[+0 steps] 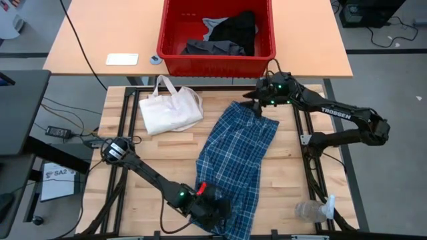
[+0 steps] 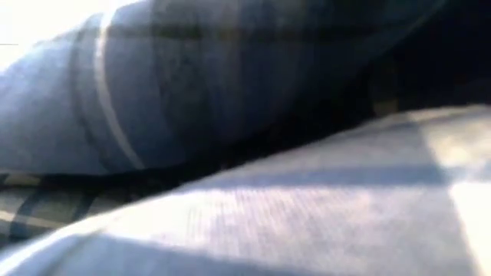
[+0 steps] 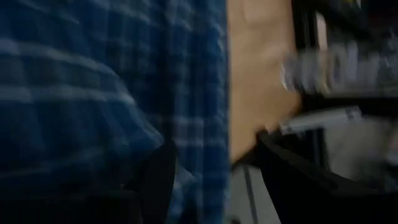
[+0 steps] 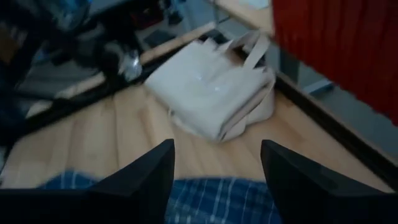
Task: Fold laundry
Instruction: Fold the blue pants
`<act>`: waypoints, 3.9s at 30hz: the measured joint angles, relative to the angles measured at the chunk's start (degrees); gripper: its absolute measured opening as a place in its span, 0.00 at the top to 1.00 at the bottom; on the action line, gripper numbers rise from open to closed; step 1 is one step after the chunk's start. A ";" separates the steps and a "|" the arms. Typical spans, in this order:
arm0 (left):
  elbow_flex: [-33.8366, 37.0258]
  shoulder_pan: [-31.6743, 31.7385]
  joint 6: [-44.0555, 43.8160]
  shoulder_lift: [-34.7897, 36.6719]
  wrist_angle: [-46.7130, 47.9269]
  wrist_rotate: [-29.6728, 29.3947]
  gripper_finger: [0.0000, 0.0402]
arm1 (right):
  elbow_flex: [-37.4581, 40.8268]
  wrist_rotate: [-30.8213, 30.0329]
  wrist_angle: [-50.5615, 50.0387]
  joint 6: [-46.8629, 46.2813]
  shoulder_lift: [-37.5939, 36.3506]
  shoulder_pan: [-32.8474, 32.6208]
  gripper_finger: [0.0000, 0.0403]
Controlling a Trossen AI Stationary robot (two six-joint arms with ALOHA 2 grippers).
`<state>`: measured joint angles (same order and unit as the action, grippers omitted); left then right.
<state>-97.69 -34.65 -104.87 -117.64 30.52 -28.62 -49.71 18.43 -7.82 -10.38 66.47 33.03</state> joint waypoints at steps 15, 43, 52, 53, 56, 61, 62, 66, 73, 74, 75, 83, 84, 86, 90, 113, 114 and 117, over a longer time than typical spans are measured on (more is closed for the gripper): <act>0.09 -2.44 -6.49 3.72 11.12 2.73 0.41 | -0.02 4.12 -2.77 -5.75 4.16 -0.31 0.39; 1.80 16.24 32.67 10.84 10.73 7.82 0.41 | 0.00 -17.25 -35.20 -9.68 6.60 4.88 0.43; 3.32 16.02 33.00 11.19 17.29 10.05 0.41 | -0.02 -10.63 -26.91 3.49 15.50 10.98 0.44; 3.32 15.69 32.38 11.56 18.36 10.04 0.41 | -0.02 -10.13 -26.72 4.65 17.03 11.06 0.44; 3.26 14.61 30.38 12.24 21.69 10.04 0.41 | -0.02 -9.74 -26.95 7.50 21.24 10.96 0.47; 3.23 12.98 27.70 12.11 24.46 10.29 0.41 | -0.02 -9.71 -24.95 10.46 26.05 11.00 0.51; 3.21 12.78 26.86 12.11 24.72 10.29 0.41 | -0.02 -9.63 -24.91 10.53 26.64 11.00 0.51; 3.21 11.93 25.24 12.11 25.60 10.27 0.41 | -0.02 -8.13 -26.92 9.11 27.46 10.96 0.57; 3.21 12.23 24.95 12.11 29.95 10.34 0.41 | -0.02 -7.67 -31.55 7.35 23.33 10.46 0.74; 3.21 12.58 25.54 12.11 30.47 10.35 0.41 | -0.02 -7.63 -31.44 7.33 22.81 10.49 0.76; 3.21 12.96 26.34 12.11 30.66 10.40 0.41 | -0.02 -7.65 -31.48 7.34 22.44 10.50 0.78; 3.21 16.70 31.93 12.24 30.97 11.35 0.41 | -0.02 -4.71 -32.42 8.07 21.97 10.65 0.97; 3.21 17.04 32.61 12.30 30.93 11.45 0.41 | -0.02 -4.19 -32.03 8.22 21.76 10.45 0.98; 3.23 17.53 33.62 12.37 31.27 11.88 0.41 | -0.02 -4.31 -31.73 7.85 21.62 10.19 0.96; 3.21 17.87 34.86 12.37 31.65 12.92 0.41 | -0.02 -5.74 -30.47 7.64 21.62 10.06 0.84; 3.21 20.08 38.46 12.39 32.57 16.09 0.41 | -0.33 -7.39 -17.60 13.32 31.13 10.72 0.65; 3.21 20.08 38.40 12.39 32.57 16.31 0.41 | -0.31 -7.17 -17.58 13.21 31.14 10.72 0.67; 3.21 20.08 38.28 12.39 32.60 16.46 0.41 | -0.08 -6.21 -17.92 12.54 30.14 10.48 0.78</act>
<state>-94.48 -14.57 -66.59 -105.25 63.12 -12.16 -49.80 12.22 -25.74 2.16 96.62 43.50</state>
